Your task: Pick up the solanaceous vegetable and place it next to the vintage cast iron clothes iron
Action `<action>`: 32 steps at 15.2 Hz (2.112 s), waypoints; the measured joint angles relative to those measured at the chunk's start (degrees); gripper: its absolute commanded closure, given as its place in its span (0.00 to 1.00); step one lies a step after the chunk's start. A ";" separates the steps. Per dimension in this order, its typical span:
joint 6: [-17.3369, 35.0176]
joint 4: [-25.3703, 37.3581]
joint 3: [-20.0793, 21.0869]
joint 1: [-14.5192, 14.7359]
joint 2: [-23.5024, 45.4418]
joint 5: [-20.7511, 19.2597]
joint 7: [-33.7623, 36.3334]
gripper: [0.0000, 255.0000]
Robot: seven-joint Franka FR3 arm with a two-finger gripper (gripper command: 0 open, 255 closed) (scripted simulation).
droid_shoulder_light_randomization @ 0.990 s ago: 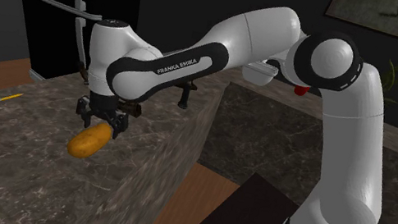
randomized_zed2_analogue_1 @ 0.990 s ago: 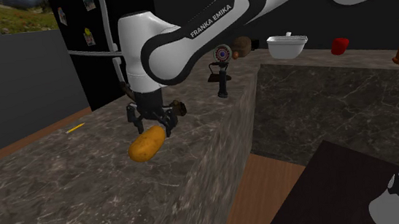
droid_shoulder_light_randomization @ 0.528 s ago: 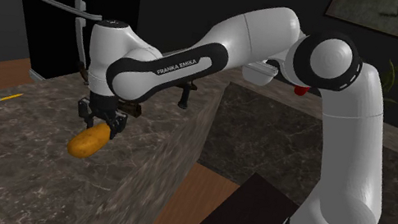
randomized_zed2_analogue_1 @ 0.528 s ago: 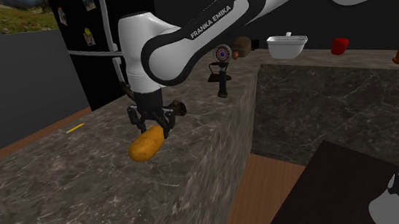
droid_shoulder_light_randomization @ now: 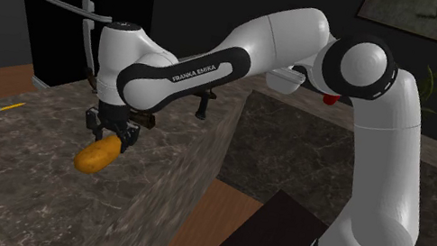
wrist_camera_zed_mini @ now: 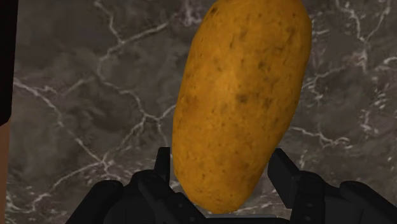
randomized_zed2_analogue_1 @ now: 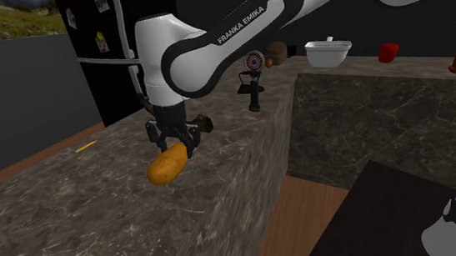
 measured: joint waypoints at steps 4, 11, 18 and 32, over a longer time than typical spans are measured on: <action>-1.20 0.61 0.32 -0.11 -0.65 0.50 -0.33 1.00; -5.31 2.81 1.29 -0.61 -2.89 2.16 -1.59 1.00; -9.62 5.70 2.03 -0.71 -4.58 3.47 -2.51 1.00; -19.43 14.32 2.87 -0.14 -6.21 5.07 -4.23 1.00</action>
